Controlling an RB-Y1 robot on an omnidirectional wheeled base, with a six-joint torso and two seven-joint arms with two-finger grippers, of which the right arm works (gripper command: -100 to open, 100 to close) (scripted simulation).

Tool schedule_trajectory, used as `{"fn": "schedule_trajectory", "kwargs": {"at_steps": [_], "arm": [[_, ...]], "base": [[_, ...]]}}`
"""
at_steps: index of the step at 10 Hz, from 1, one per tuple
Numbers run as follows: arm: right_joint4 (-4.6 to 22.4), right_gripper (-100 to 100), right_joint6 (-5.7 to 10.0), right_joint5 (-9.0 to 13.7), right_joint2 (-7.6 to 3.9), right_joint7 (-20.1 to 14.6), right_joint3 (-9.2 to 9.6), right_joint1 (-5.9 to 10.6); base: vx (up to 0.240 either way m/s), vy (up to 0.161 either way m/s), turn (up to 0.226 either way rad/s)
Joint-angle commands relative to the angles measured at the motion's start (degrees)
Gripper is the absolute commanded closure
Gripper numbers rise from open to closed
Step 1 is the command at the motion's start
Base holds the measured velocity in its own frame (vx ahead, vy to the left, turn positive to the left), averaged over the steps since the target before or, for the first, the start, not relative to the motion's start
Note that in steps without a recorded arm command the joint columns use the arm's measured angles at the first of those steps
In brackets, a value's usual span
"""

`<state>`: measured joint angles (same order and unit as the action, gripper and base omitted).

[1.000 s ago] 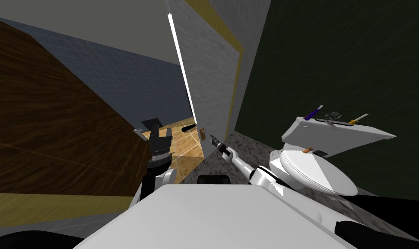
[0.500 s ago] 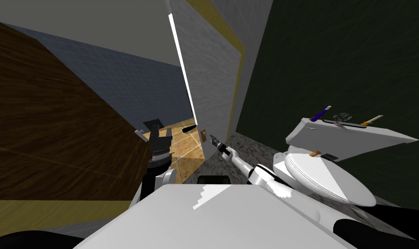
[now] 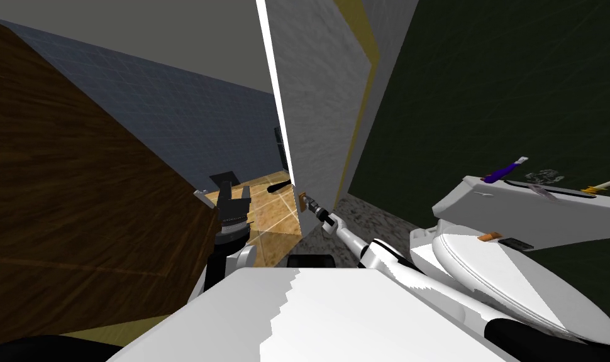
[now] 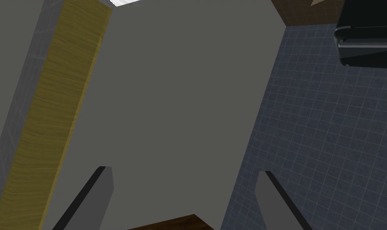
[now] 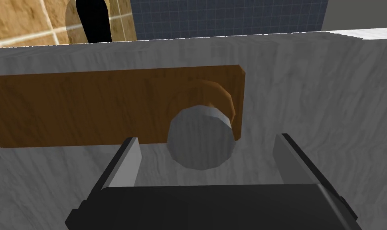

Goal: Push the door open

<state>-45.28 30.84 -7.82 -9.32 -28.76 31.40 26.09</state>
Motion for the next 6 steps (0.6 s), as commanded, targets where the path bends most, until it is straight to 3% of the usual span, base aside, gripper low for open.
{"fn": "schedule_trajectory", "kwargs": {"at_steps": [1, 2, 3, 6], "arm": [[0.33, -100, -0.09, 0.07, 0.36, 0.45, -0.39, 0.02], [0.22, -100, -0.05, 0.04, 0.23, 0.26, -0.24, 0.03], [0.22, 100, -0.05, 0.04, 0.23, 0.26, -0.24, 0.03], [0.22, 100, -0.05, 0.04, 0.23, 0.26, -0.24, 0.03]], "base": [[0.164, 0.118, 0.042], [0.074, 0.054, 0.003], [-0.01, -0.007, -0.005], [-0.019, -0.017, 0.002]]}}
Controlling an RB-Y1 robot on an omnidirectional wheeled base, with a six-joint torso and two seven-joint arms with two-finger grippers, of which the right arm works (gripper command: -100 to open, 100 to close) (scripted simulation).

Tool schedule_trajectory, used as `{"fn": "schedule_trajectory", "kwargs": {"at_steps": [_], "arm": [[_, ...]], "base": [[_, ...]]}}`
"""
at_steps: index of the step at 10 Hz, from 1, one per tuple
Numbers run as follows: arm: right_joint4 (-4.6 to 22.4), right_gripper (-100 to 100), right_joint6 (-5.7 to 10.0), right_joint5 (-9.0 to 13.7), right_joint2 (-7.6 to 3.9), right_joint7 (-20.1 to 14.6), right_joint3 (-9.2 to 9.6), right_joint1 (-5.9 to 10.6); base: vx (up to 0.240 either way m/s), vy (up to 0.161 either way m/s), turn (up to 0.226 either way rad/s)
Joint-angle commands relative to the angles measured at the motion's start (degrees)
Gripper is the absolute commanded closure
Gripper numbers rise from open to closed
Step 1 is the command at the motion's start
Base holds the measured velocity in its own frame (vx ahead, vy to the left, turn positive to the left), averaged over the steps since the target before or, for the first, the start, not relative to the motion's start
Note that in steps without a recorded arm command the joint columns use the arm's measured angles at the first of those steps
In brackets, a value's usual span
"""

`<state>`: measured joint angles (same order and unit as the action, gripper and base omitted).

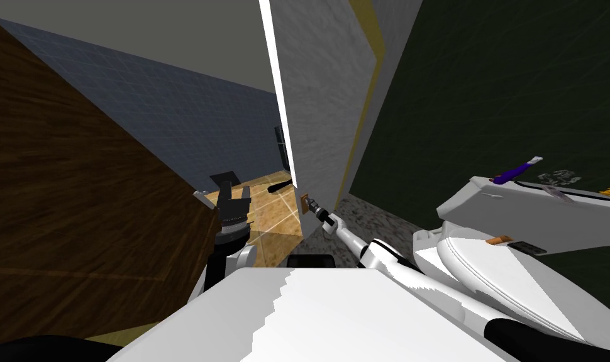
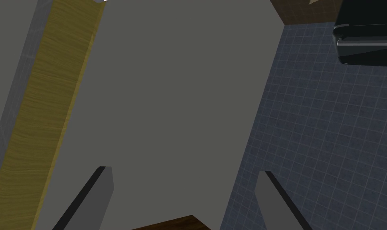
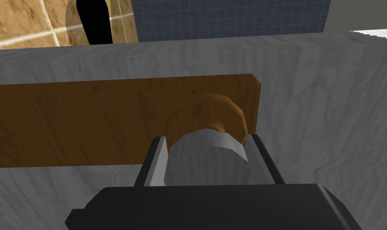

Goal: Push the door open

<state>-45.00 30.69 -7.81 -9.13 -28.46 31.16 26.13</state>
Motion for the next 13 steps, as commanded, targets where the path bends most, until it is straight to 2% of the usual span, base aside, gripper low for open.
{"fn": "schedule_trajectory", "kwargs": {"at_steps": [1, 2, 3, 6, 13], "arm": [[-0.06, 100, 0.1, 0.03, 0.04, -0.04, 0.0, -0.01], [-0.06, 100, 0.1, 0.03, 0.04, -0.04, 0.0, -0.01], [0.24, 100, -0.17, 0.19, 0.07, 0.52, -0.83, -0.04], [0.54, 100, -0.38, 0.47, 0.2, 1.34, -2.11, -0.04], [1.88, 100, -1.3, 1.73, 0.78, 4.94, -7.83, -0.01]], "base": [[-0.008, -0.005, -0.003], [0.0, 0.0, 0.0], [0.059, 0.088, -0.025], [0.097, 0.169, -0.039], [0.129, 0.164, -0.035]]}}
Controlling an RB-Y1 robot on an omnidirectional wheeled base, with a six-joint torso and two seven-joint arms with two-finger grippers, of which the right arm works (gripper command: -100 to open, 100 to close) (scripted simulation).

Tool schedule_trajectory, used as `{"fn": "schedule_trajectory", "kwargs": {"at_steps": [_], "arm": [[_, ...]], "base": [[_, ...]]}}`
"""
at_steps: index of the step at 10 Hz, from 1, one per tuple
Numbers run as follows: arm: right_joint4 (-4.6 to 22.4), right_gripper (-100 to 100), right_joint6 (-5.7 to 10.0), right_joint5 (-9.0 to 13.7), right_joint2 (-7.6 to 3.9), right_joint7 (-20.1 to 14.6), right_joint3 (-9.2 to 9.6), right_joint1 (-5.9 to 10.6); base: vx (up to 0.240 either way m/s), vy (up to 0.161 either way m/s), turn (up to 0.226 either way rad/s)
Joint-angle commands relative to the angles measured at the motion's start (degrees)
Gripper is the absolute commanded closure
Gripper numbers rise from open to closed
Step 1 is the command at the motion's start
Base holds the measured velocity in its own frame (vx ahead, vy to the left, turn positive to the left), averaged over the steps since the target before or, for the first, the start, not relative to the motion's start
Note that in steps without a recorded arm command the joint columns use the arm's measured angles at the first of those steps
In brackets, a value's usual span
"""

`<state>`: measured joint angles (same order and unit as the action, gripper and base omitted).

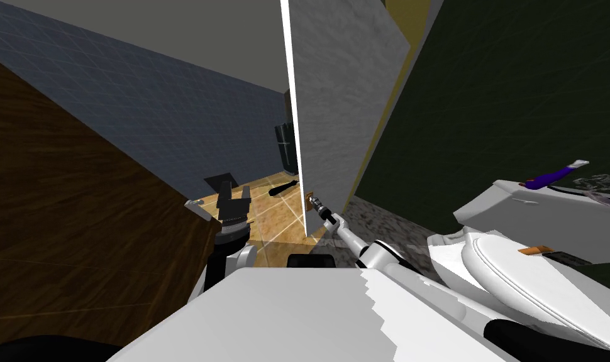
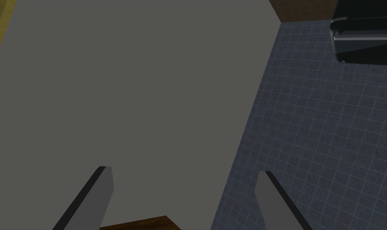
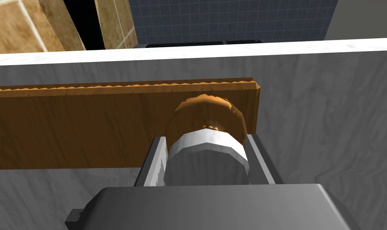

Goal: Push the door open

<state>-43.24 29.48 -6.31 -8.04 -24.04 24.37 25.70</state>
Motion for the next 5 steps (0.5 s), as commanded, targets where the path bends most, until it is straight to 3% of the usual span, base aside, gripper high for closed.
{"fn": "schedule_trajectory", "kwargs": {"at_steps": [1, 3, 5], "arm": [[0.26, 100, -0.19, 0.37, -0.25, 0.9, -1.64, 0.43], [0.7, 100, -0.49, 0.78, -0.06, 2.08, -3.5, 0.44], [1.0, 100, -0.69, 1.05, 0.07, 2.86, -4.74, 0.45]], "base": [[0.092, 0.126, -0.036], [0.112, 0.158, -0.056], [0.091, 0.108, -0.021]]}}
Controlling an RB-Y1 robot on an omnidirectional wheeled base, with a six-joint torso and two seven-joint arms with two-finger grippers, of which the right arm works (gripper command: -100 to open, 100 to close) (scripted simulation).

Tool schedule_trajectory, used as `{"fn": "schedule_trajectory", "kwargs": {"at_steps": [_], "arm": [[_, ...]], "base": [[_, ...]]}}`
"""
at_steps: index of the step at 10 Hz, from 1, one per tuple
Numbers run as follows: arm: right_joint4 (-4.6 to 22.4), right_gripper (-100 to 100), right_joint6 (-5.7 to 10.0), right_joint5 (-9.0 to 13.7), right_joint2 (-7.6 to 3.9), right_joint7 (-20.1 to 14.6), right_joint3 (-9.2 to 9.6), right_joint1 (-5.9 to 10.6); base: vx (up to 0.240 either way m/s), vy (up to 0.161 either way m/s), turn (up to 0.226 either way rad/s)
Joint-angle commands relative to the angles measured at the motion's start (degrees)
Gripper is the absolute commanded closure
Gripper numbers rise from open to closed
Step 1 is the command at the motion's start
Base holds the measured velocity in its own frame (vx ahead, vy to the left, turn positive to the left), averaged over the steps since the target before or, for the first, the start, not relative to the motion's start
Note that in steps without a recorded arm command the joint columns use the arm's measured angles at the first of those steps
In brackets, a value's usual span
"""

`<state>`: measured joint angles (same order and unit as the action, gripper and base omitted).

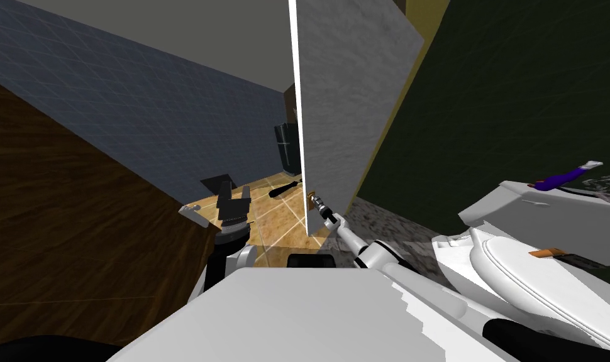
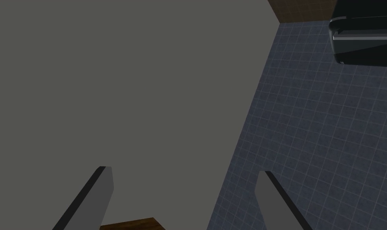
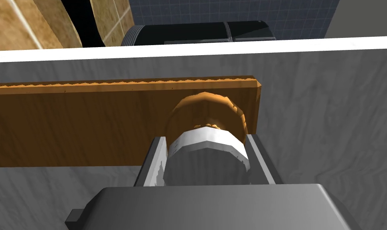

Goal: Push the door open

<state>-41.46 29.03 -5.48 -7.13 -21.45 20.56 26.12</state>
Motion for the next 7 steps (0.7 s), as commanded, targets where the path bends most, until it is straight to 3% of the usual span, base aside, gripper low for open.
{"fn": "schedule_trajectory", "kwargs": {"at_steps": [1, 4, 7], "arm": [[-0.49, 100, -0.44, 0.5, -0.71, 1.05, -2.17, 0.04], [0.06, 100, -0.82, 1.02, -0.47, 2.55, -4.54, 0.05], [0.06, 100, -0.82, 1.02, -0.47, 2.55, -4.54, 0.05]], "base": [[0.103, 0.119, -0.043], [0.108, 0.135, -0.046], [0.048, 0.061, -0.016]]}}
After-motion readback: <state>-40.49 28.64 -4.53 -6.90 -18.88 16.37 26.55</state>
